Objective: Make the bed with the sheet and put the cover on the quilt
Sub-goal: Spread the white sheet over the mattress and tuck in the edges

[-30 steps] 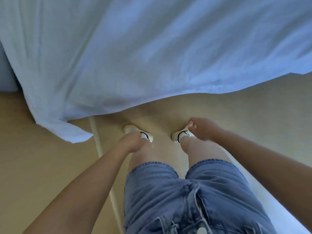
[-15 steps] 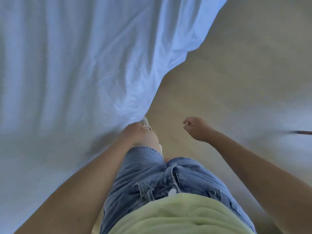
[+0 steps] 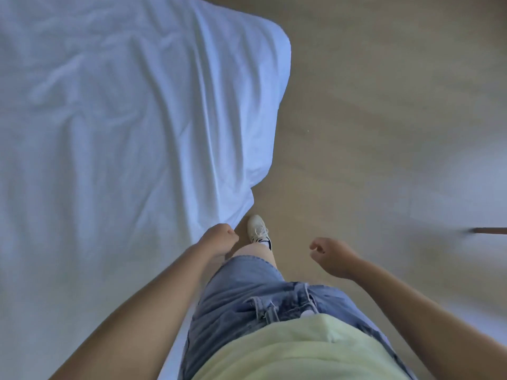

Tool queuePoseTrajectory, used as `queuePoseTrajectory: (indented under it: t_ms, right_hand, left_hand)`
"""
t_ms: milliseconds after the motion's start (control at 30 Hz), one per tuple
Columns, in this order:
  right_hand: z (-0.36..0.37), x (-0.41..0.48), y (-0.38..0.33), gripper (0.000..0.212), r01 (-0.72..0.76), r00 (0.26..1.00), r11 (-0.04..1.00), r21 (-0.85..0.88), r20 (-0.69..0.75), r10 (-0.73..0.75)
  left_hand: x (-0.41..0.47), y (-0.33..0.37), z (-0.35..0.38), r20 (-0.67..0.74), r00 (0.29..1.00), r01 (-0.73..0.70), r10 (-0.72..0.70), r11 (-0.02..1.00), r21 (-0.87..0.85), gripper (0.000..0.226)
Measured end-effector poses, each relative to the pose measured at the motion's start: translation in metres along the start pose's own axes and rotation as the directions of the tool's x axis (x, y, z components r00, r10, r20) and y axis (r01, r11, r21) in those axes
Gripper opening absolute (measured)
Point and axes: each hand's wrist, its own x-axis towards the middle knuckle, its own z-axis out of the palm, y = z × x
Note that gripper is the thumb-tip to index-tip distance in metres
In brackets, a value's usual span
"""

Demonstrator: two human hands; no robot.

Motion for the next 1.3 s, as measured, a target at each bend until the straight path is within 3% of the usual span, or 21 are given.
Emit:
queuePoseTrajectory:
  t_ms: [200, 433, 600, 733, 800, 867, 933, 1033, 1133, 1200, 1267, 1300]
  right_hand:
    - [-0.13, 0.066, -0.05, 0.031, 0.037, 0.998, 0.998, 0.045, -0.058, -0.034]
    - [-0.252, 0.169, -0.103, 0.028, 0.14, 0.99, 0.99, 0.03, -0.002, -0.14]
    - [-0.352, 0.289, -0.139, 0.028, 0.217, 0.967, 0.973, 0.078, -0.152, -0.204]
    - [-0.453, 0.424, -0.175, 0.048, 0.24, 0.939, 0.932, 0.273, -0.309, -0.151]
    - [-0.484, 0.482, -0.191, 0.063, 0.218, 0.94, 0.927, 0.304, -0.322, -0.115]
    - [-0.494, 0.525, -0.2, 0.075, 0.162, 0.966, 0.937, 0.31, -0.243, -0.087]
    - [-0.499, 0.551, -0.203, 0.064, 0.157, 0.98, 0.926, 0.344, -0.174, -0.101]
    - [-0.503, 0.557, -0.2, 0.026, 0.264, 0.93, 0.938, 0.223, -0.316, -0.187]
    - [-0.505, 0.535, -0.204, 0.024, 0.382, 0.856, 0.922, 0.066, -0.4, -0.327]
    - [-0.501, 0.503, -0.217, 0.028, 0.445, 0.869, 0.887, 0.121, -0.296, -0.396]
    - [-0.493, 0.466, -0.232, 0.023, 0.498, 0.867, 0.848, 0.184, -0.074, -0.493]
    - [-0.488, 0.452, -0.238, 0.021, 0.521, 0.837, 0.826, 0.218, 0.061, -0.544]
  left_hand:
    - [0.063, 0.096, -0.138, -0.086, 0.995, -0.047, 0.054, 0.996, 0.079, 0.006]
    - [0.136, 0.15, -0.198, -0.104, 0.991, 0.075, -0.089, 0.988, -0.132, 0.011]
    - [0.22, 0.224, -0.244, -0.189, 0.963, 0.146, -0.19, 0.964, -0.222, 0.02]
    - [0.321, 0.293, -0.295, -0.237, 0.933, 0.197, -0.27, 0.937, -0.289, 0.038]
    - [0.356, 0.315, -0.316, -0.271, 0.908, 0.214, -0.32, 0.91, -0.356, 0.041]
    - [0.382, 0.329, -0.329, -0.26, 0.892, 0.208, -0.368, 0.848, -0.487, 0.041]
    - [0.407, 0.336, -0.333, -0.222, 0.89, 0.218, -0.398, 0.8, -0.559, 0.038]
    - [0.423, 0.338, -0.326, -0.181, 0.881, 0.241, -0.437, 0.745, -0.622, 0.033]
    - [0.416, 0.343, -0.322, -0.141, 0.87, 0.225, -0.473, 0.634, -0.74, 0.031]
    - [0.407, 0.35, -0.325, -0.054, 0.886, 0.21, -0.46, 0.503, -0.838, 0.032]
    - [0.398, 0.359, -0.336, 0.062, 0.897, 0.203, -0.437, 0.283, -0.937, 0.039]
    - [0.396, 0.362, -0.342, 0.083, 0.894, 0.202, -0.441, 0.23, -0.952, 0.041]
